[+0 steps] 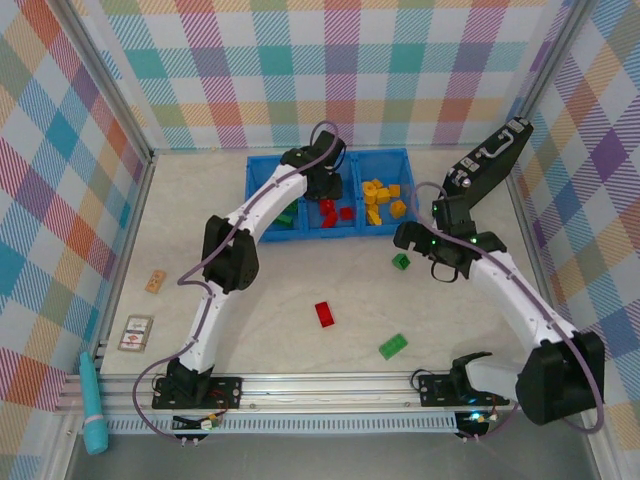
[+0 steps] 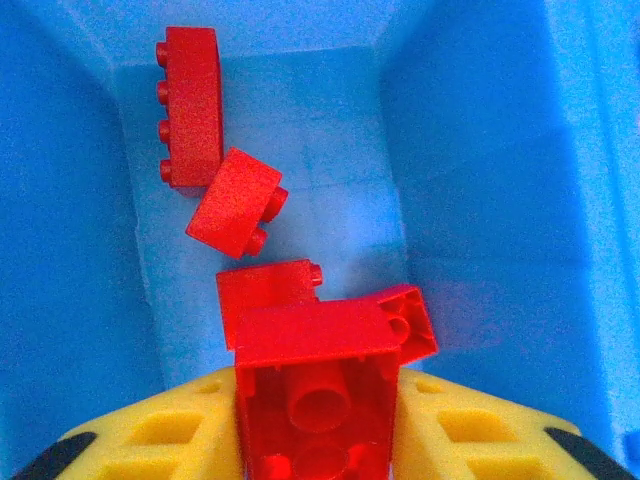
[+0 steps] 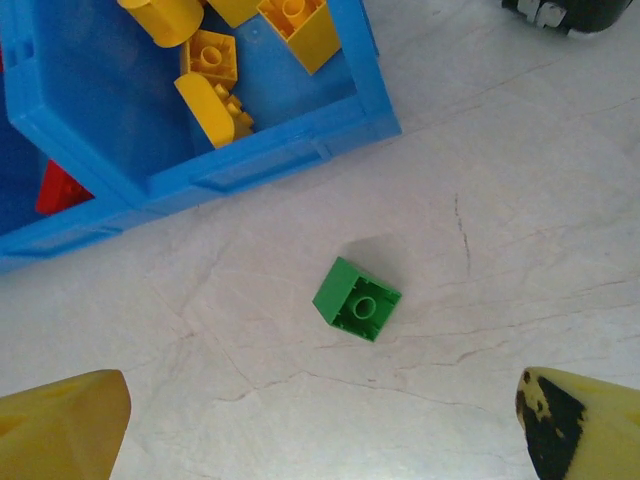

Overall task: Sort the legos into containers by color
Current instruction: Place the lego in the container, then pick up the lego from the middle-right of the table.

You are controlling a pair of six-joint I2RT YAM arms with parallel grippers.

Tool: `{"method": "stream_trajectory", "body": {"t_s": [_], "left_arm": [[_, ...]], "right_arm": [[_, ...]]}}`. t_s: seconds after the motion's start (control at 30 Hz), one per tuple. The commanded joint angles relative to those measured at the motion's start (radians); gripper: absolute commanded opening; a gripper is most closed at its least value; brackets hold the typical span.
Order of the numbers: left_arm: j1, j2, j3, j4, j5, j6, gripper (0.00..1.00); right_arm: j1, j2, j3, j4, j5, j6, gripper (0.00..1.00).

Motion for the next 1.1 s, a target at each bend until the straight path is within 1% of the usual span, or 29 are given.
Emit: {"method": "stream_trajectory", "body": {"t_s": [0.0, 0.03, 0.2, 0.23, 0.4, 0.63, 0.77, 0.93, 1.07], "left_arm": [[0.010, 0.013, 0.039, 0.027, 0.010, 0.019, 0.44], [0.010, 0.014, 0.039, 0.030, 0.013, 0.020, 0.48], [0.010, -0.002, 0.043, 0.040, 0.016, 0.039, 0.58], [0.011, -0.005, 0.049, 0.039, 0.023, 0.038, 0.59], [0.010, -0.055, 0.059, 0.044, 0.044, 0.052, 0.60], [0.011, -0.176, 0.049, 0.030, -0.005, 0.130, 0.61], [0.012, -0.254, -0.009, 0.029, -0.010, 0.162, 0.62], [0.012, -0.359, -0.113, 0.046, -0.059, 0.206, 0.63], [0.013, -0.407, -0.163, 0.046, -0.090, 0.229, 0.64]], "right_arm": [[-0.015, 0.048, 0.021, 0.011, -0.059, 0.088, 0.99], [-0.017, 0.062, 0.016, 0.022, -0.067, 0.103, 0.99], [-0.031, 0.139, -0.004, 0.051, -0.090, 0.163, 1.00], [-0.034, 0.152, -0.008, 0.059, -0.095, 0.173, 0.99], [-0.036, 0.221, -0.008, 0.087, -0.102, 0.217, 0.97], [-0.038, 0.317, -0.019, 0.103, -0.082, 0.306, 0.92], [-0.038, 0.350, -0.032, 0.142, -0.086, 0.347, 0.90], [-0.038, 0.404, -0.011, 0.151, -0.090, 0.357, 0.88], [-0.038, 0.454, 0.001, 0.159, -0.110, 0.361, 0.85]]}}
